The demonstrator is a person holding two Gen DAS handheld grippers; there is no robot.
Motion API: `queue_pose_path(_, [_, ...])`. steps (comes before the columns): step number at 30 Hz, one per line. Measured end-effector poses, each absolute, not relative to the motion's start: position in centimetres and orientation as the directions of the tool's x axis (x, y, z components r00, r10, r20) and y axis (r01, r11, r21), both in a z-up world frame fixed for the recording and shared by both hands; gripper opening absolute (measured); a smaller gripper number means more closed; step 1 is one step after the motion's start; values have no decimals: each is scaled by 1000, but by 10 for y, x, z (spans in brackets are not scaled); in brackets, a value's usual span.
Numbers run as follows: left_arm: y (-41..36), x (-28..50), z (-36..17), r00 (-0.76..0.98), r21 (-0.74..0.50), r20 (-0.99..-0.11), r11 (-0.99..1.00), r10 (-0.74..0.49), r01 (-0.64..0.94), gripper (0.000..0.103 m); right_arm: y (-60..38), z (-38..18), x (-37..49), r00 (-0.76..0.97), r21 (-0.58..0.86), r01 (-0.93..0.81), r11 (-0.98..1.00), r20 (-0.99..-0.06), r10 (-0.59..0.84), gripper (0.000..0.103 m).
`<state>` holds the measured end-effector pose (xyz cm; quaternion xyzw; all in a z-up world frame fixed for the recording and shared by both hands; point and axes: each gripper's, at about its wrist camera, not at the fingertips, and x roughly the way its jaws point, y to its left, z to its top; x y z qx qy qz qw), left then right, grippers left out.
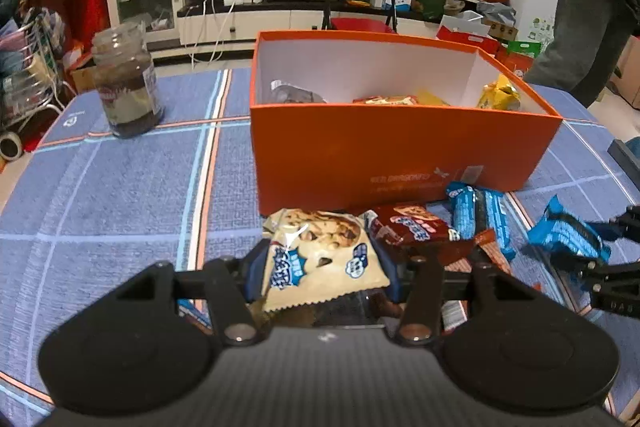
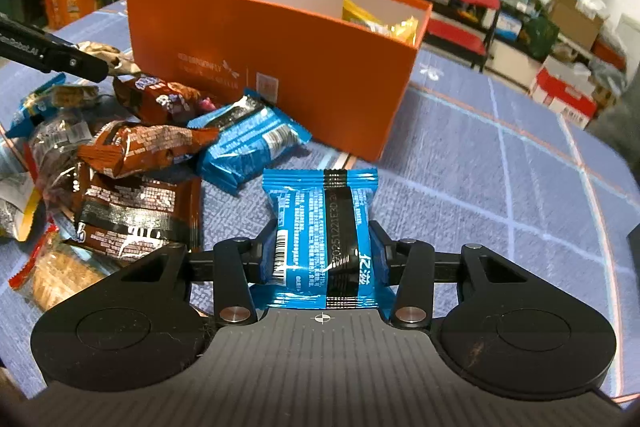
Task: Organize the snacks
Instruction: 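Carry both snacks over the orange box and open both grippers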
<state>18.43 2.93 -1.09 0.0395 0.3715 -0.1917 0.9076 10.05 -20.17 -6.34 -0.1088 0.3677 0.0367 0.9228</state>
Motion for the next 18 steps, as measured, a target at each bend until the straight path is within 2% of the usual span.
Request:
queue_pose_path(8, [33,161,7,669,-91,-650,911,-360,402,52,-195,-37,84,772,-217,-143,966,-635,-29,30])
queue_pose_path(14, [40,156,42,712,-144,-573,905,-406,400,52,-208,8,81,830,-95,-101,990,-557,32,30])
queue_pose_path(18, [32,178,64,743,-129,-531,906,-407,404,52,-209,32,109,851,-45,-95,994,-523,58,30])
